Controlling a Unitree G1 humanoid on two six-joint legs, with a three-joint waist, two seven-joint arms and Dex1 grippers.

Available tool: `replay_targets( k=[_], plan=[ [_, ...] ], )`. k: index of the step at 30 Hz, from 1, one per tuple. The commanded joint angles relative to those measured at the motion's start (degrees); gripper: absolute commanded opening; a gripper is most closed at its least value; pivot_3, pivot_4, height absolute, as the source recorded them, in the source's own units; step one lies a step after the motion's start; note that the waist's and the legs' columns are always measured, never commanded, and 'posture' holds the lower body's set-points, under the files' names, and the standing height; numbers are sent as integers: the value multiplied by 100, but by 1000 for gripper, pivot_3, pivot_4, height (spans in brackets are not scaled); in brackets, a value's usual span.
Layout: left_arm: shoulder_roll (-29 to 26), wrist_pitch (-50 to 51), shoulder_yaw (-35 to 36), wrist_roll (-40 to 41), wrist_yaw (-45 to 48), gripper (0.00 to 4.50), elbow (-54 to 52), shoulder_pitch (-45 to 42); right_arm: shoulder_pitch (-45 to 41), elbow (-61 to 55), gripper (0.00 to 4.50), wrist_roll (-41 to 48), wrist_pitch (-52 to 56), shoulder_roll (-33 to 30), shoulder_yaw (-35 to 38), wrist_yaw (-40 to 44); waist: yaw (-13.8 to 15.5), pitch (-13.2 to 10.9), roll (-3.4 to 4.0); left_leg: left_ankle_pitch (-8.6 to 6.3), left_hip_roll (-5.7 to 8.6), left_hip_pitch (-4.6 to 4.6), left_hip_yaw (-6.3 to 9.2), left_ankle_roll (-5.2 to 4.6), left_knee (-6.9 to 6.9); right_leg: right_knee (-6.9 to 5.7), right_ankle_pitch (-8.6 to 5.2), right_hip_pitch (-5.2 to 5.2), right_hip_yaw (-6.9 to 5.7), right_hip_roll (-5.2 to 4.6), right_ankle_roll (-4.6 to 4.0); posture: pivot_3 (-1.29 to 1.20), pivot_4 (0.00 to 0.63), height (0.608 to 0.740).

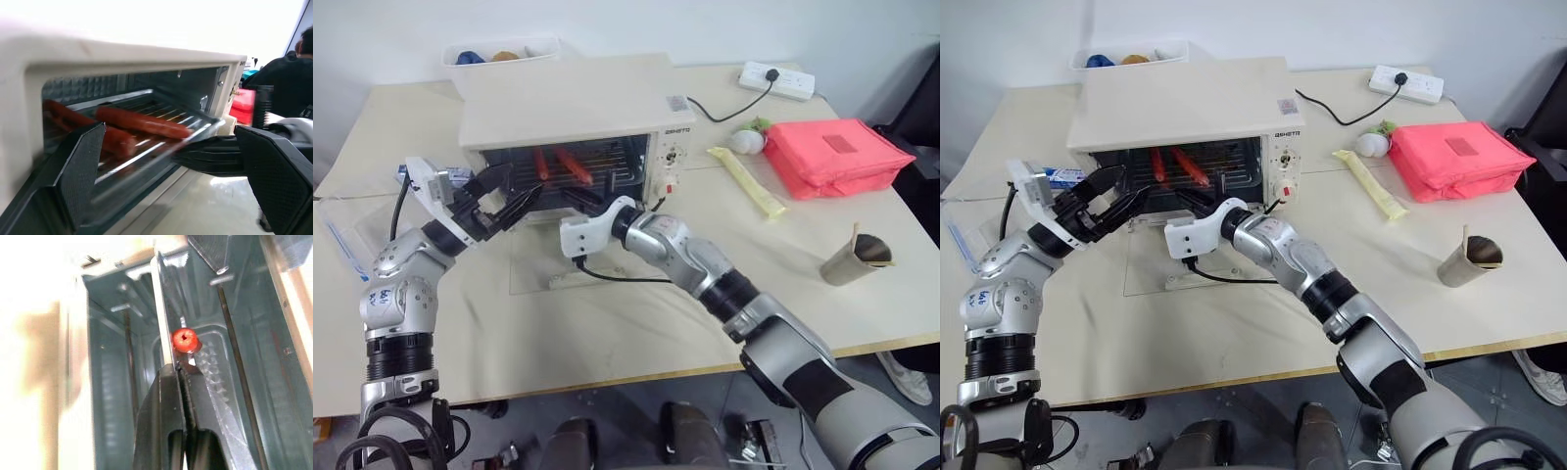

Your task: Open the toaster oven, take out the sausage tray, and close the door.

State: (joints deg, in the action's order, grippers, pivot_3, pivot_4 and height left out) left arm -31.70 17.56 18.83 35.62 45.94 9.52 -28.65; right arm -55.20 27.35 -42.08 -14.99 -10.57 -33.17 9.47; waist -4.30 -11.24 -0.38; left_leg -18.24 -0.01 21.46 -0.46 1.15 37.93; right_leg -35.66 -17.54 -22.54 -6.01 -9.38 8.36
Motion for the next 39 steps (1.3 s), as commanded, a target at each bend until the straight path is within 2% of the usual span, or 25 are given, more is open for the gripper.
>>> replay_targets(
  k=[1,6,9,13,23,26,30,39],
  plan=[
    [-118,-3,221,36,-100,4500,-162,62,94,-35,16,-17,131,-104,64,159,32,1,-2,0,0,0,0,0,2,0,0,2,0,0,0,0,150,740],
    [-95,14,220,37,-129,4500,-215,79,-233,402,16,12,324,98,147,-19,95,2,-3,0,-1,-3,-3,0,13,0,0,7,4,0,0,0,150,740],
    [-88,34,222,45,-145,4500,-236,73,-416,625,634,10,329,176,123,-69,95,2,-3,1,-1,-4,-4,1,14,-3,0,7,4,0,-1,0,150,740],
    [-82,40,226,40,-155,4500,-233,51,-637,892,1955,-95,306,233,50,-223,95,2,-3,1,-1,-3,-3,1,11,-3,0,6,3,0,-1,0,150,740],
    [-56,34,210,39,-193,4500,-251,7,-1014,1654,1955,-168,195,511,-24,-511,84,2,-3,1,-1,-3,-2,1,8,-3,0,4,3,0,-1,0,150,740],
    [-56,54,195,46,-195,4500,-257,-21,-1103,1838,1400,-181,138,561,-27,-627,82,2,-3,1,-1,-3,-2,1,8,-3,0,4,3,0,-1,0,150,740],
    [-71,70,202,53,-188,4500,-252,-44,-1122,1780,84,-160,95,552,-10,-677,82,2,-4,1,-1,-3,-1,1,8,-3,0,4,3,0,-1,0,150,740],
    [-149,119,224,39,-115,4500,-10,-229,-991,987,35,-95,-79,226,94,-383,101,2,-4,1,0,0,0,1,8,-3,0,3,1,0,0,0,150,740]
  ],
)
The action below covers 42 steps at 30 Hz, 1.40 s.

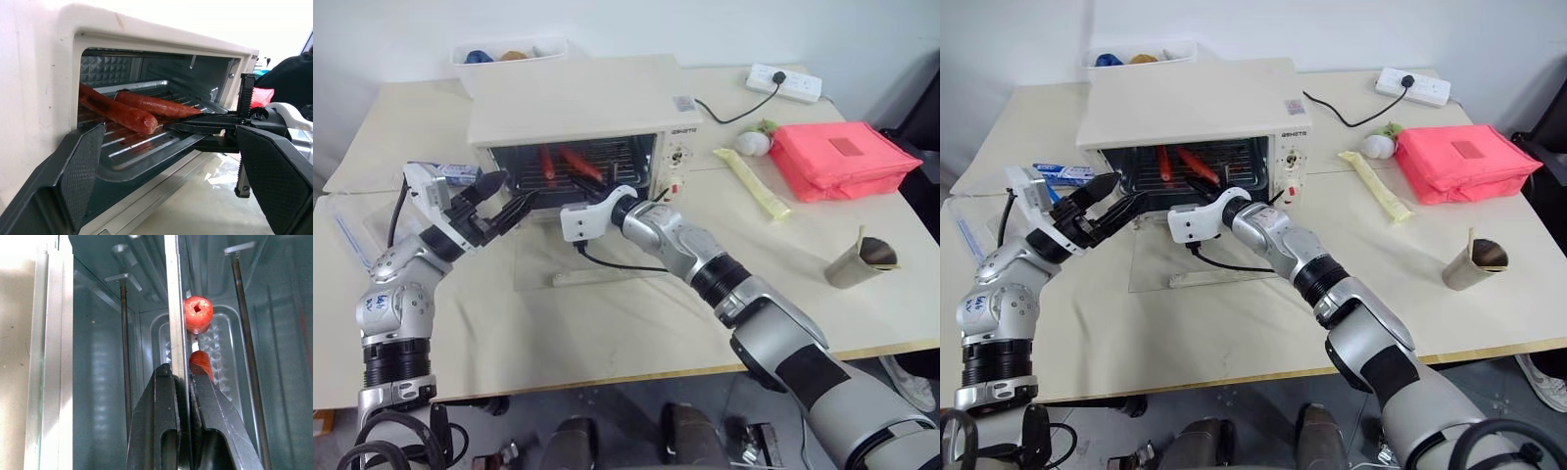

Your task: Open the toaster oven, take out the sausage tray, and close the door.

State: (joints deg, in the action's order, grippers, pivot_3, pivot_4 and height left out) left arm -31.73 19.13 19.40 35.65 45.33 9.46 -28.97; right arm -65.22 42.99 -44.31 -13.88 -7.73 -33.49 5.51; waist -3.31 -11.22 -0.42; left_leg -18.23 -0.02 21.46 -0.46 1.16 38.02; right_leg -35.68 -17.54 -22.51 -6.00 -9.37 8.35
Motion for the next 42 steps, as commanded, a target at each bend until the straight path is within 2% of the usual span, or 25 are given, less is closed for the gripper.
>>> replay_targets(
  k=[1,9,13,17,25,34,38,42],
  plan=[
    [-146,-43,158,17,-44,4500,41,-229,77,-716,35,133,-219,-113,124,65,10,0,0,0,0,1,2,0,0,0,0,0,-1,0,0,0,150,740],
    [-155,-23,83,-38,32,4500,309,-431,986,-2040,35,420,-229,-543,221,784,89,1,-2,0,4,6,5,0,4,2,0,1,-3,-1,0,0,150,740],
    [-178,97,74,8,26,4500,372,-453,1466,-2649,35,271,-308,-885,257,853,158,2,-4,-1,4,6,2,-1,5,3,0,1,-2,-1,1,0,150,740],
    [-242,568,116,176,-18,4500,237,-272,1984,-3370,35,253,-617,-1428,370,901,179,3,-7,-1,6,5,4,-1,4,4,0,3,-3,-2,1,0,150,740],
    [-252,1483,242,490,-395,4500,-67,-139,2731,-4305,35,320,-793,-1933,726,994,181,1,-10,1,3,3,-7,-1,11,4,0,4,2,-2,0,0,150,740],
    [-612,4646,1259,2446,-1450,4500,-816,417,3198,-4888,35,296,-830,-2086,867,1154,180,-4,-19,0,2,4,2,-2,5,7,0,4,0,-3,1,0,150,740],
    [-449,5379,1643,3235,-2034,4500,-866,402,3104,-4804,35,281,-854,-1976,844,1170,189,-4,-20,0,2,4,6,-2,11,7,0,8,1,-3,1,0,150,740],
    [-202,5690,1789,3662,-2714,4500,-713,317,2926,-4698,35,337,-966,-1935,863,1221,182,-4,-21,0,2,2,5,-2,11,7,0,8,2,-3,1,0,150,740]
  ],
)
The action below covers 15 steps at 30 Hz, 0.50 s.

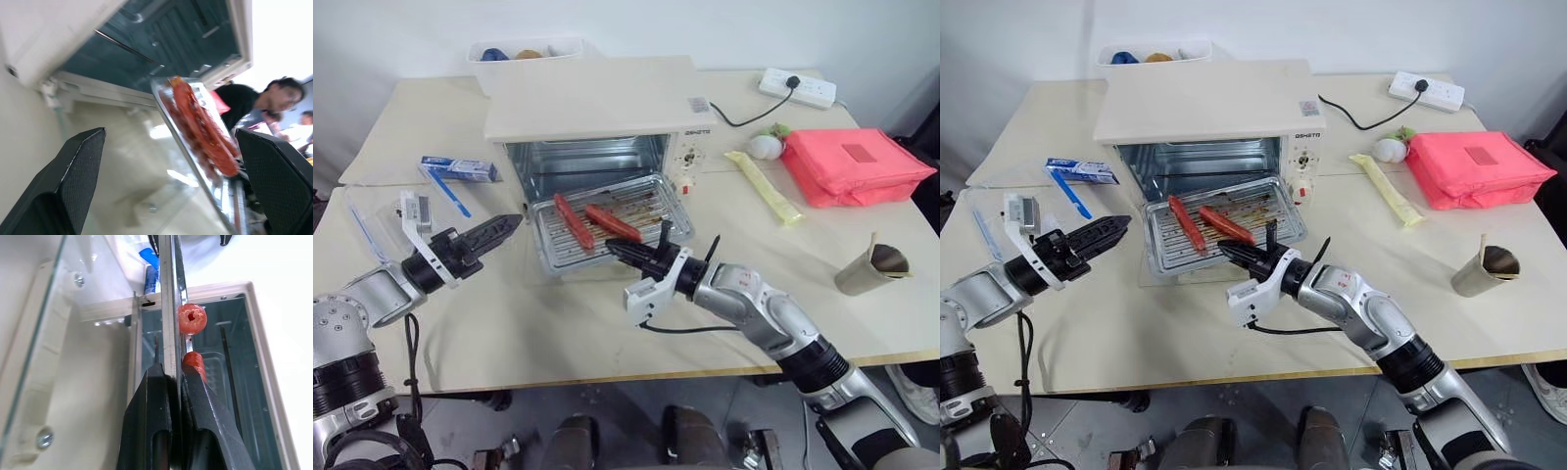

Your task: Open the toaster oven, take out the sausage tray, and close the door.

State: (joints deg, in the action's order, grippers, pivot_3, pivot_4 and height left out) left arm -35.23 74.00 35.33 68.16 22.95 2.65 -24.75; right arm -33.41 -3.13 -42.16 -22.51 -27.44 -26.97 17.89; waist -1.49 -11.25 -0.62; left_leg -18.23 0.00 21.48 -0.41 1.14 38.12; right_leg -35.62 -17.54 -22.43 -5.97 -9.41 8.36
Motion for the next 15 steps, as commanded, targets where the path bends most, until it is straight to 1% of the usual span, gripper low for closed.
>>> replay_targets(
  k=[1,4,9,15],
  plan=[
    [202,245,178,447,-600,4500,-5,-100,-321,-51,35,144,-155,34,212,-4,-2,0,0,0,0,-1,0,0,0,0,0,0,0,0,0,0,150,740],
    [342,259,12,398,-787,3924,-29,-47,-395,37,0,162,-281,3,195,25,-11,0,-1,0,1,-3,-3,0,-3,0,0,0,1,0,0,0,150,740],
    [552,468,-40,875,-899,2429,196,-230,-470,124,0,234,-455,40,177,81,-9,4,-6,0,2,-4,-5,1,-5,3,0,-1,2,0,0,0,150,740],
    [647,509,-118,1059,-1198,2429,435,-300,-523,203,0,282,-574,86,168,159,-15,4,-6,0,1,-4,-6,1,-6,2,0,-1,2,1,0,0,150,740]
  ],
)
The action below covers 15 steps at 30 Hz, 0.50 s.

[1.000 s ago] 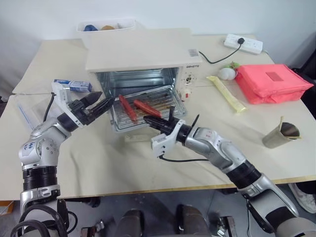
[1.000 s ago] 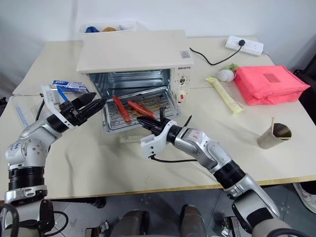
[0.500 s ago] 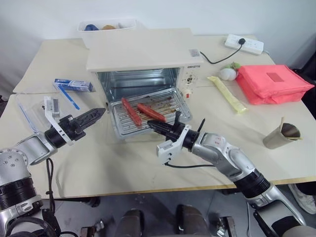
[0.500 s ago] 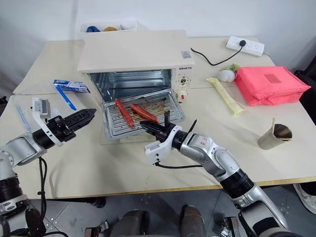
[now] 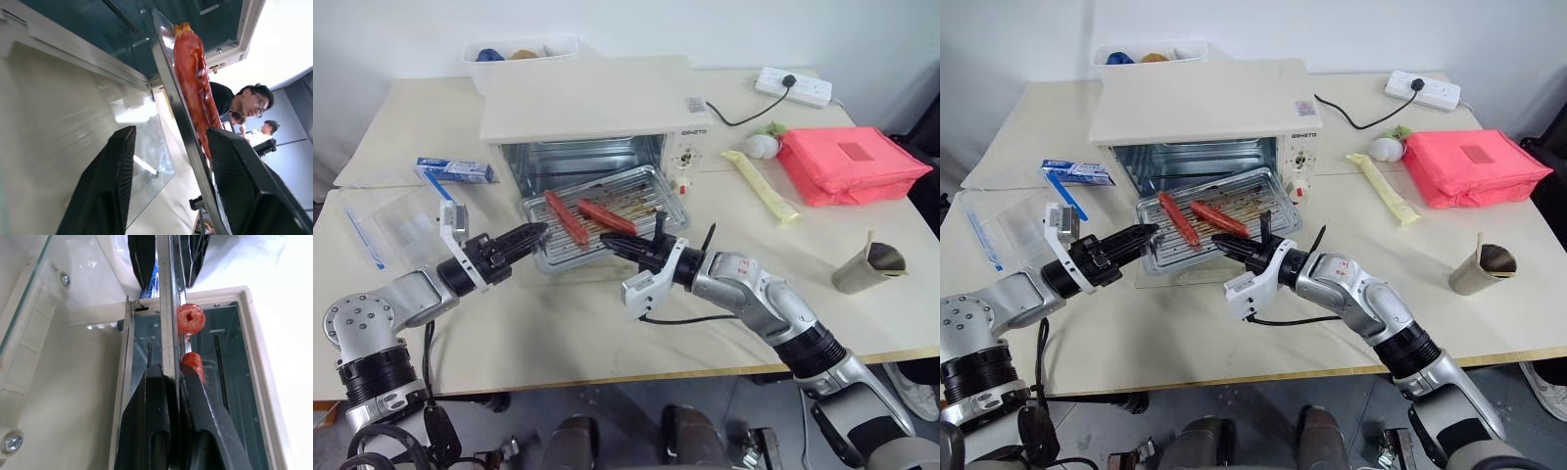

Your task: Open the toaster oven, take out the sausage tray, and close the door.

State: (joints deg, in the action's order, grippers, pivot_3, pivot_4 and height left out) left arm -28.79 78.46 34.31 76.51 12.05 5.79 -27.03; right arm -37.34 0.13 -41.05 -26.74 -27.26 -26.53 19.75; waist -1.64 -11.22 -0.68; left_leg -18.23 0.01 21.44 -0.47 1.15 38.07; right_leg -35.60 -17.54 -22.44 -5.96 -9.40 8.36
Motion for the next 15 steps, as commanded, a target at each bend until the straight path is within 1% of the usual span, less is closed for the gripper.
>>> replay_targets(
  k=[1,8,12,13,15],
  plan=[
    [10,95,-37,262,-154,2429,175,-78,-139,-116,0,188,-187,77,115,-22,1,0,0,0,0,0,0,0,-1,0,0,0,0,0,0,0,150,740],
    [63,119,-171,509,-212,2429,345,-130,-175,-58,0,203,-250,154,118,51,2,0,0,0,1,-1,-1,0,0,0,0,0,1,0,0,0,150,740],
    [227,144,-144,845,-655,1658,725,-278,-232,37,0,382,-340,172,92,252,4,0,-1,0,1,-1,-1,0,3,0,0,1,1,0,0,0,150,740],
    [234,161,-140,960,-701,1319,743,-269,-232,57,0,479,-347,174,98,331,4,1,-2,0,1,-1,-1,0,3,0,0,1,1,0,0,0,150,740],
    [264,149,-130,1256,-860,843,755,-229,-202,74,0,742,-300,177,125,558,1,2,-3,0,1,-1,-1,0,3,0,0,1,1,-1,0,0,150,740]
  ],
)
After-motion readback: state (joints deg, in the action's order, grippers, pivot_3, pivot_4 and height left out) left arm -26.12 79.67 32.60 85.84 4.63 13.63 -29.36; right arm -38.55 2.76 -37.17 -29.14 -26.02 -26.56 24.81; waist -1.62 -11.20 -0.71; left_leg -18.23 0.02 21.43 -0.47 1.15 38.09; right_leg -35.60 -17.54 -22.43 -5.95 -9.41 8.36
